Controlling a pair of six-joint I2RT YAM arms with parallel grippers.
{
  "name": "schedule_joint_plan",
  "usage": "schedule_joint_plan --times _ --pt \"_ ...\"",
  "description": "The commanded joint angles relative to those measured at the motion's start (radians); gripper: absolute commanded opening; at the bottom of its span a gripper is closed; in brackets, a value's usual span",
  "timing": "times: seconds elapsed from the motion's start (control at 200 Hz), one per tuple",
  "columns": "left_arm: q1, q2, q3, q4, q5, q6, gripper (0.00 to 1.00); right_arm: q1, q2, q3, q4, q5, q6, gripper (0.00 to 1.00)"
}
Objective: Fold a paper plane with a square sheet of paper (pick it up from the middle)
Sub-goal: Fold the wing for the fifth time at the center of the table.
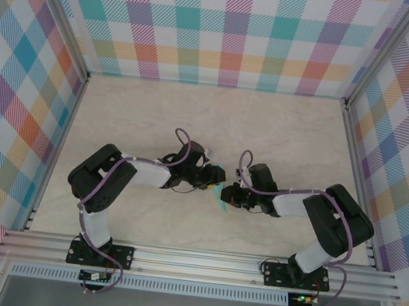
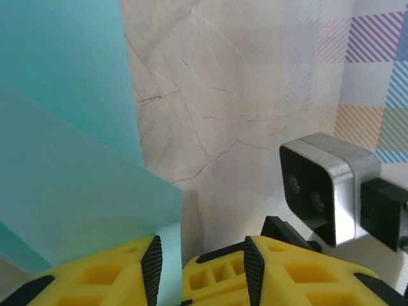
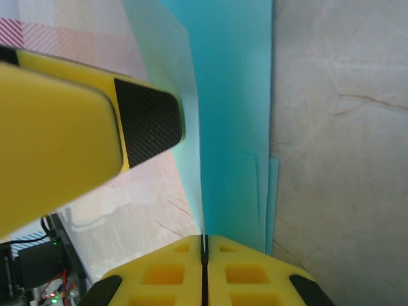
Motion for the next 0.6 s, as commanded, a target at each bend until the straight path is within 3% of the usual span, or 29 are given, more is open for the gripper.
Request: schedule_joint_plan --times 0.0,0.22,0.595 --pt "0.02 -0.095 0.018 -0.078 -0.037 0.051 0.43 -0.012 0.02 -0.017 0.1 -0.055 0.067 0.06" --pt "0.036 -0.19 -0.001 -0.148 -0.08 0.079 0.46 -0.025 0.045 -0.012 0.139 -0.095 0.119 0.06" --pt "0.037 -0.155 -0.028 -0.071 -0.036 0.047 0.45 -0.032 0.145 0.005 0.153 -0.117 0.17 0.06"
